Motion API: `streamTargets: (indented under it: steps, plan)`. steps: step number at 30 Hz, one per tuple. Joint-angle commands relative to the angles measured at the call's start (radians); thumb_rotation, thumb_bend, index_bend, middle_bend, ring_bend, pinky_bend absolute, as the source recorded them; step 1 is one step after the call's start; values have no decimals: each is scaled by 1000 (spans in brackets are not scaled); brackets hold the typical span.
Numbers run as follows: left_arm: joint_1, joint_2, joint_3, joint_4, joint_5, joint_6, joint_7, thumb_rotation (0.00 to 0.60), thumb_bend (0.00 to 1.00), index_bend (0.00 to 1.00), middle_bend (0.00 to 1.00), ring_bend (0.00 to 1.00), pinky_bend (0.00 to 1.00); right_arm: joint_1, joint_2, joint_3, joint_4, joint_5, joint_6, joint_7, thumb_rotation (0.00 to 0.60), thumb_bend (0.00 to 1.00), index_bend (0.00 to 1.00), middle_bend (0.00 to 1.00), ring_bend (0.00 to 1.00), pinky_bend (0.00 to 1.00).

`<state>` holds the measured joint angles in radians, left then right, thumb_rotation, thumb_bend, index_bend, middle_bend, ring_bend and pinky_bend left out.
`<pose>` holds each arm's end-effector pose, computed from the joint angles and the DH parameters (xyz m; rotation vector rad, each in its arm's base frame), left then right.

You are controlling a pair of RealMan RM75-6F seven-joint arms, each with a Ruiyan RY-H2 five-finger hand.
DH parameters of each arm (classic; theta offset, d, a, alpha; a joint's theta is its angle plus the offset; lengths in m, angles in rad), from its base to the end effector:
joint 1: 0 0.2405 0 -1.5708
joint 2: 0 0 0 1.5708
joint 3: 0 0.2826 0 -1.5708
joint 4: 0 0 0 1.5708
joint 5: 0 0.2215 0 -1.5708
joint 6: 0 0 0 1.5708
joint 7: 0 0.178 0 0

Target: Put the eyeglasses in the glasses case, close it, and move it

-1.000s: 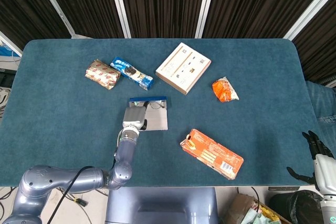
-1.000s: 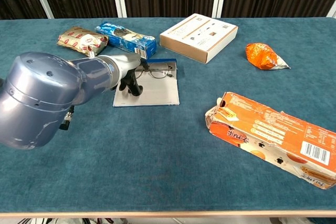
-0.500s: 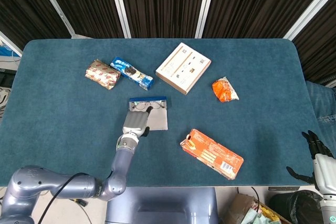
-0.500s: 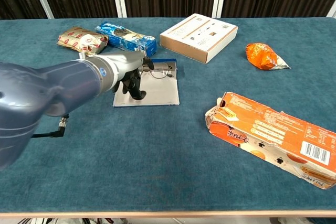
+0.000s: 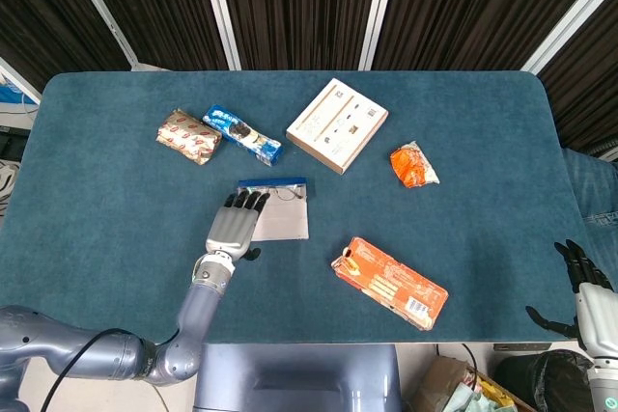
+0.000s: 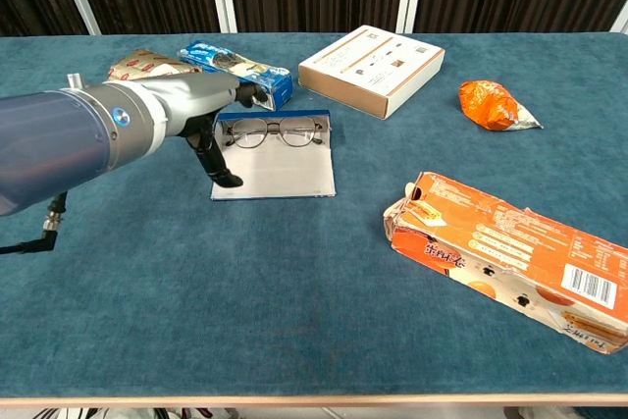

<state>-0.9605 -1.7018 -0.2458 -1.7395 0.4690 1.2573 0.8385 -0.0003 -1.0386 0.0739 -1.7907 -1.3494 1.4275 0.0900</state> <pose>-0.0784 0.3680 -0.0777 -1.7723 -1.1052 -0.7111 -0.3495 -0.1897 0.1723 1.1586 -1.1771 0.8946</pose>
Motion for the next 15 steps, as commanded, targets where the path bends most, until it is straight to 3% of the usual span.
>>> streamTargets:
  steps: [1, 6, 15]
  plan:
    - [11, -12, 10, 20, 68, 5, -41, 600, 175, 0, 44, 0, 10, 0, 1, 0, -1, 2, -1, 2, 600, 260, 90, 40, 124, 161]
    - [9, -66, 53, 111, 149, 16, -33, 600, 147, 0, 21, 0, 0, 1, 3, 1, -2, 6, -7, 7, 600, 259, 90, 40, 124, 161]
    - [9, -173, 68, 300, 250, 2, -65, 600, 147, 0, 19, 0, 0, 3, 10, 1, -4, 10, -17, 19, 600, 259, 90, 40, 125, 161]
